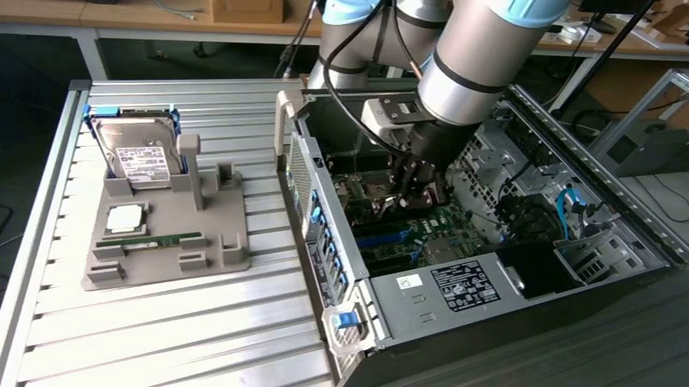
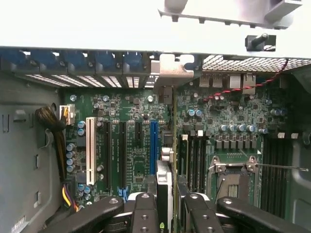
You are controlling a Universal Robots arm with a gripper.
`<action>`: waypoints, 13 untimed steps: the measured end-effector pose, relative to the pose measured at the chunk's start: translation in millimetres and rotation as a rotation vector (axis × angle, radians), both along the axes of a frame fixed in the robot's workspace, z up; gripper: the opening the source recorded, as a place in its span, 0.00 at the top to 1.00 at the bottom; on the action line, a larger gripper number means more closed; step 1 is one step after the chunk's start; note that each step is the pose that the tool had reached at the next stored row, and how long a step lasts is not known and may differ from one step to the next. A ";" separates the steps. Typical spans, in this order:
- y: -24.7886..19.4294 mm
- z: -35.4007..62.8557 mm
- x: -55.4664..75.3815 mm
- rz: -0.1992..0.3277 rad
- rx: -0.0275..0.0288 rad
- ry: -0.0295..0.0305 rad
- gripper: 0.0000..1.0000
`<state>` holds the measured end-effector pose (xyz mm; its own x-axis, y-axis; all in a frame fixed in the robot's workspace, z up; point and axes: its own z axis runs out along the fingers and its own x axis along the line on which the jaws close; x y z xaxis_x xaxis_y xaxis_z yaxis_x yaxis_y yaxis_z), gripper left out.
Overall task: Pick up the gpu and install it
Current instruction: 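Insert the gpu into the slot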
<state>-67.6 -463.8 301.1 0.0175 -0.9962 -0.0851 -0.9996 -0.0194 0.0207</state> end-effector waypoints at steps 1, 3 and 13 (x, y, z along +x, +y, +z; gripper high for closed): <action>0.0 -0.3 -1.0 0.000 -0.0001 -0.0001 0.73; 0.0 -1.1 -4.4 0.000 0.0003 -0.0001 0.73; -0.2 -3.5 -2.2 0.000 -0.0090 0.0003 0.73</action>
